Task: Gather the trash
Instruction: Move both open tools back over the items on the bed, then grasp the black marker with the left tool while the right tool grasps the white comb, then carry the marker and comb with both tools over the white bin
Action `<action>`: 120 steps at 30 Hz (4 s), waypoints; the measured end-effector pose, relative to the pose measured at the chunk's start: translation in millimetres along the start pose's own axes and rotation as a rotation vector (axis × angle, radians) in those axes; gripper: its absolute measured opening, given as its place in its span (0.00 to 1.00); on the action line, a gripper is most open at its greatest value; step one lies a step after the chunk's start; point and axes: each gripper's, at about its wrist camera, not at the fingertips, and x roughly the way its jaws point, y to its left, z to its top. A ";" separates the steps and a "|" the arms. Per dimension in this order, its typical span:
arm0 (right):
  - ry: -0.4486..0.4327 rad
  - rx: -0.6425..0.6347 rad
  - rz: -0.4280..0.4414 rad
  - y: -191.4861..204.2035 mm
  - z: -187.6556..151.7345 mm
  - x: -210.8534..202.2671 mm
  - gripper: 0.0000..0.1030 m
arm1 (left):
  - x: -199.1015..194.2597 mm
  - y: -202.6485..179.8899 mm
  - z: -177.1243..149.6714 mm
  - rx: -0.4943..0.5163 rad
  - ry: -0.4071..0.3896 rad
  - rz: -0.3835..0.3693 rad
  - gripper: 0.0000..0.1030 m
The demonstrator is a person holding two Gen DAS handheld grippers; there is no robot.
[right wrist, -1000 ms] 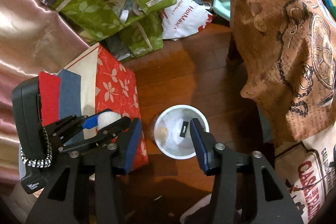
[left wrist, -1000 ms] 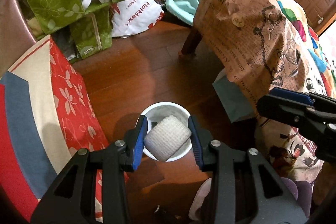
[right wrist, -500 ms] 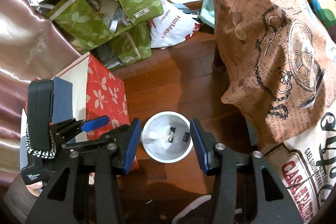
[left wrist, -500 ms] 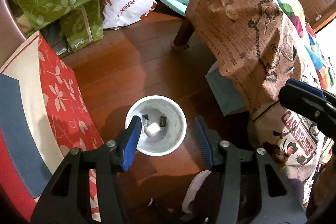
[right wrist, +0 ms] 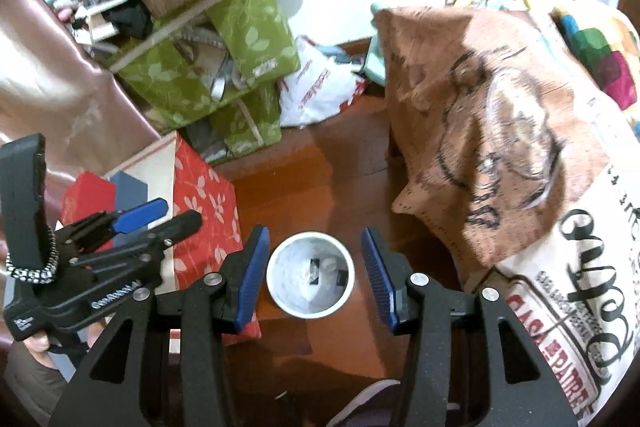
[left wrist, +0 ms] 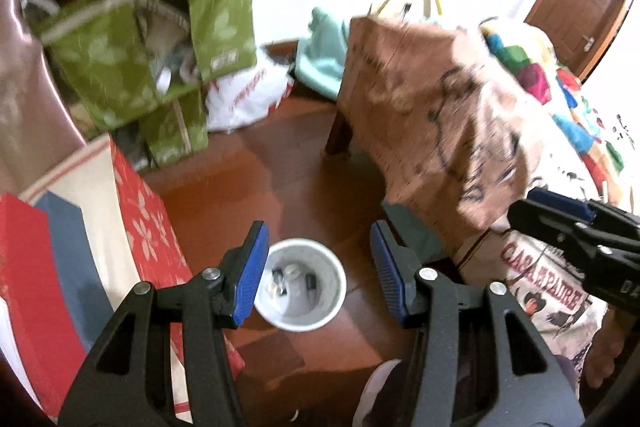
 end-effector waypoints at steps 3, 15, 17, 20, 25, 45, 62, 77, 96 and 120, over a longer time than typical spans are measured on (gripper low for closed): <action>-0.056 0.014 -0.007 -7.9 -0.9 -28.3 0.43 | -26.1 -19.9 7.3 0.033 -0.063 -0.009 0.50; -0.273 0.062 -0.125 -48.7 -22.2 -136.8 0.43 | -101.6 -120.5 18.2 0.178 -0.238 -0.094 0.50; -0.297 0.071 -0.148 -56.2 -26.8 -150.2 0.43 | -109.6 -138.7 18.5 0.198 -0.255 -0.110 0.50; -0.331 0.087 -0.184 -72.7 -35.2 -172.9 0.43 | -118.9 -166.8 19.5 0.218 -0.273 -0.147 0.50; -0.379 0.138 -0.235 -103.7 -53.4 -207.7 0.43 | -125.4 -219.0 22.3 0.259 -0.279 -0.213 0.50; -0.407 0.391 -0.394 -258.0 -115.9 -270.9 0.43 | -82.0 -420.0 9.5 0.541 -0.191 -0.367 0.50; -0.323 0.573 -0.359 -379.5 -139.9 -222.5 0.43 | 78.3 -500.3 21.6 0.708 0.018 -0.360 0.50; -0.241 0.500 -0.360 -415.1 -113.1 -135.9 0.20 | 196.3 -532.2 34.1 0.831 0.111 -0.348 0.26; -0.310 0.551 -0.373 -423.8 -120.9 -143.0 0.09 | 204.4 -523.8 8.2 0.721 0.200 -0.457 0.11; -0.376 0.624 -0.292 -405.4 -156.1 -197.1 0.09 | 192.0 -553.1 -20.8 0.807 0.204 -0.344 0.14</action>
